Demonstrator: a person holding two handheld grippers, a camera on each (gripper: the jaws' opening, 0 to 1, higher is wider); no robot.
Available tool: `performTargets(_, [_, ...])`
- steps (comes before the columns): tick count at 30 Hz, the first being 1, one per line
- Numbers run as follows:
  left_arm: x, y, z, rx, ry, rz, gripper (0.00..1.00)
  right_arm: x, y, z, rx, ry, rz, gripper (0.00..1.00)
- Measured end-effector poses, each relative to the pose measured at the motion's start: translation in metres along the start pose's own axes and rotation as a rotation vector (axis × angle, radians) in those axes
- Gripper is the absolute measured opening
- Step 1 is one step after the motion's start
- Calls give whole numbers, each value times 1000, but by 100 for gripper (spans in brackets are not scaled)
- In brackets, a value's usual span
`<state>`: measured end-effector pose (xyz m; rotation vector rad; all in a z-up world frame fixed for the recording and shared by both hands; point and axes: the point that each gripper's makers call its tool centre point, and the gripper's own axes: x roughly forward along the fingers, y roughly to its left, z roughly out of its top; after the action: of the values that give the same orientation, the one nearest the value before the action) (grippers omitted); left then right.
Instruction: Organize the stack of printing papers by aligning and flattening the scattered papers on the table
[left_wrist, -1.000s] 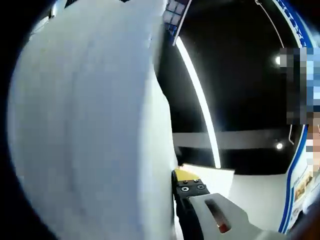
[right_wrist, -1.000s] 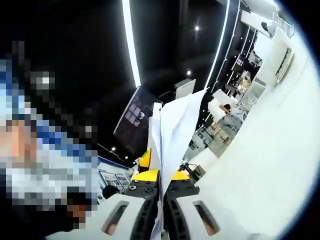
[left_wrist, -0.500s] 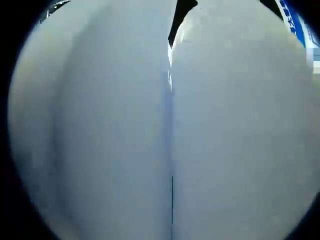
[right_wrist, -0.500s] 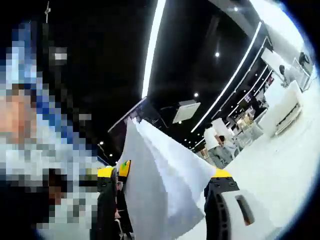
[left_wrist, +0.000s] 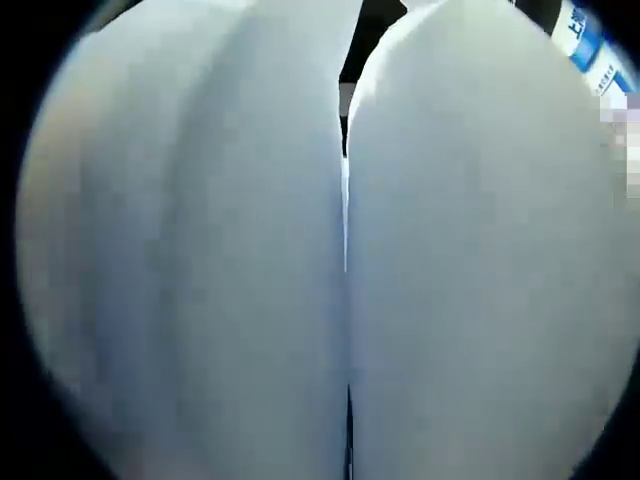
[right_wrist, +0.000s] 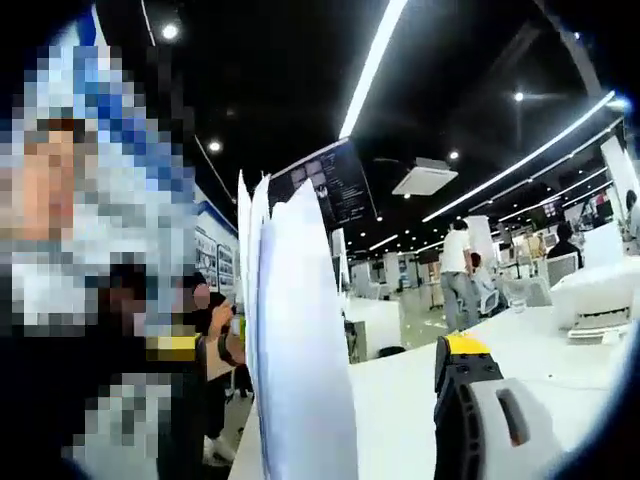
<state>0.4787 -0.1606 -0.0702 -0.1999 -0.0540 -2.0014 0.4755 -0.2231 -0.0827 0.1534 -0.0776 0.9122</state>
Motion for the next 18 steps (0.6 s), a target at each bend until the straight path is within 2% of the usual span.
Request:
performTargets(1, [1, 0, -1, 6, 1, 7, 6, 1, 2, -6, 3, 20, 0, 89])
performTargets(3, [1, 5, -3, 51, 8, 42, 6, 1, 5, -30, -52, 108, -18, 80])
performTargets(6, [4, 14, -12, 145, 44, 96, 6, -2, 0, -59, -146, 227, -76, 57])
performTargets(7, [6, 14, -15, 139, 49, 100, 6, -5, -4, -68, -176, 266, -101, 53])
performTargets(9, [9, 19, -22, 136, 55, 119, 6, -10, -15, -78, -209, 301, -158, 53])
performTargets(12, [11, 20, -33, 125, 66, 118, 6, -16, -19, -56, -154, 184, -198, 50])
performTargets(13, [11, 22, -36, 118, 68, 122, 6, -19, -21, -46, -131, 142, -210, 47])
performTargets(14, [10, 23, -39, 108, 66, 122, 6, -22, -22, -37, -120, 113, -213, 39])
performTargets(17, [10, 22, -37, 70, 30, 118, 6, -25, -17, -22, -138, 83, -187, 20])
performTargets(18, [10, 22, -37, 65, 28, 118, 6, -24, -13, -20, -147, 82, -178, 19])
